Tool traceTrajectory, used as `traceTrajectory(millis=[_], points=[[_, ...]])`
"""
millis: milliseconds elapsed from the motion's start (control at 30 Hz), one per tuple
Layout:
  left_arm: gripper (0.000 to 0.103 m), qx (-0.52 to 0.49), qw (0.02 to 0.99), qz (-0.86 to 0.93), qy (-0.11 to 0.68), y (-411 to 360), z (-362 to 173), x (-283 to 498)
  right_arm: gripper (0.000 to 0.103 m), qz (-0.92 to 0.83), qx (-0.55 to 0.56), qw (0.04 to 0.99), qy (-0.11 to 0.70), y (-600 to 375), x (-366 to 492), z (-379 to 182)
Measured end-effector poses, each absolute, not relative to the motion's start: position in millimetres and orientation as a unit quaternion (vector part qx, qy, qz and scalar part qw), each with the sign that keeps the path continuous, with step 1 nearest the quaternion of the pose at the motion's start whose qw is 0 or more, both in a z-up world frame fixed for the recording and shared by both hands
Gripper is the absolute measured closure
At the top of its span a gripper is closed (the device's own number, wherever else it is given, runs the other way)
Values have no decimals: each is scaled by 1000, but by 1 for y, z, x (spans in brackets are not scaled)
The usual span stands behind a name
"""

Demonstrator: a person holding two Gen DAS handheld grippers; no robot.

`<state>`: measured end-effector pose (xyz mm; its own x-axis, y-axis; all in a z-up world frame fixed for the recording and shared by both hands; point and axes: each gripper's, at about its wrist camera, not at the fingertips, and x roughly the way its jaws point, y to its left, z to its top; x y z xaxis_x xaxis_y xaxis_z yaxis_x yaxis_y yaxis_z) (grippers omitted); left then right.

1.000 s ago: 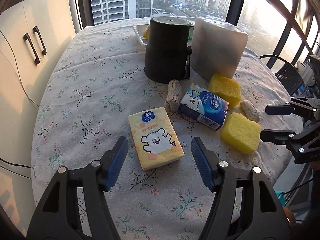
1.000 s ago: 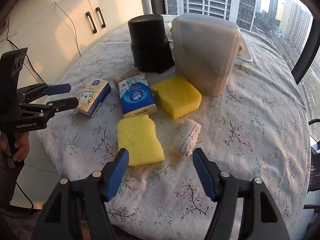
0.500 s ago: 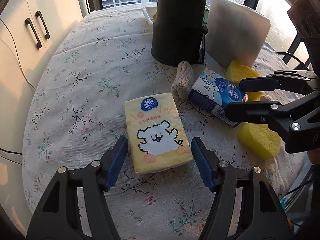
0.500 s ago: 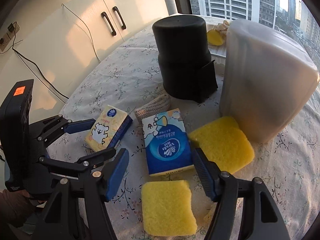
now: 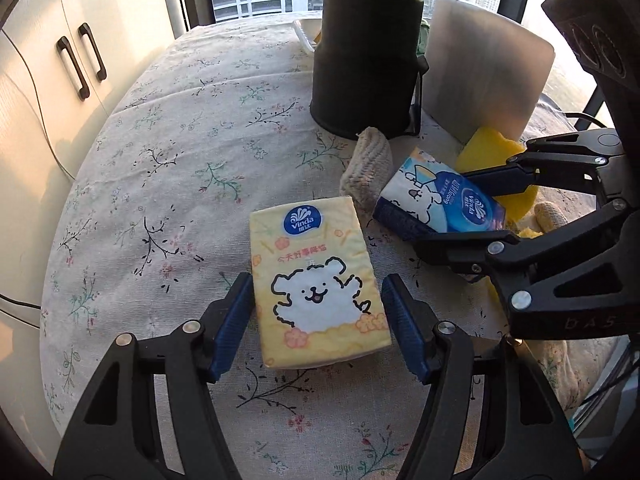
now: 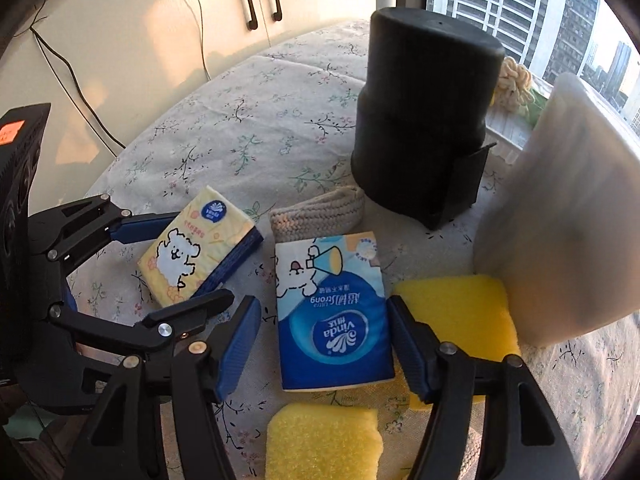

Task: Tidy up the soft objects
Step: 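Grasp the yellow bear tissue pack with the left tool while the right tool grasps the blue Vinda pack, then carry both tissue packs over to the white tray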

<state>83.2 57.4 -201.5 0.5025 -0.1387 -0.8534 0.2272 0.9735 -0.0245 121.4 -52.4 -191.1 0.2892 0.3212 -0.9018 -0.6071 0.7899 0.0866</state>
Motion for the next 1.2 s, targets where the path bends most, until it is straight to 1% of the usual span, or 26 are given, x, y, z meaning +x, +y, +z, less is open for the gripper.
traceTrajectory(millis=[33, 100, 133, 267, 433, 633, 1200], points=[[45, 44, 867, -106, 486, 58, -201, 83, 47, 294, -135, 790, 521, -53, 122, -192], [52, 45, 867, -102, 485, 58, -200, 82, 48, 295, -130, 791, 520, -54, 122, -191], [53, 42, 868, -102, 485, 60, -200, 82, 48, 297, -129, 791, 520, -54, 121, -191], [53, 24, 869, -106, 483, 65, -195, 80, 48, 293, -120, 802, 506, -60, 114, -180], [53, 25, 876, -102, 471, 67, -186, 76, 48, 282, -108, 819, 488, -72, 99, -157], [53, 22, 881, -93, 463, 74, -177, 77, 48, 257, -75, 829, 492, -105, 92, -141], [53, 32, 881, -75, 466, 76, -174, 97, 48, 139, -9, 840, 525, -212, 94, -156]])
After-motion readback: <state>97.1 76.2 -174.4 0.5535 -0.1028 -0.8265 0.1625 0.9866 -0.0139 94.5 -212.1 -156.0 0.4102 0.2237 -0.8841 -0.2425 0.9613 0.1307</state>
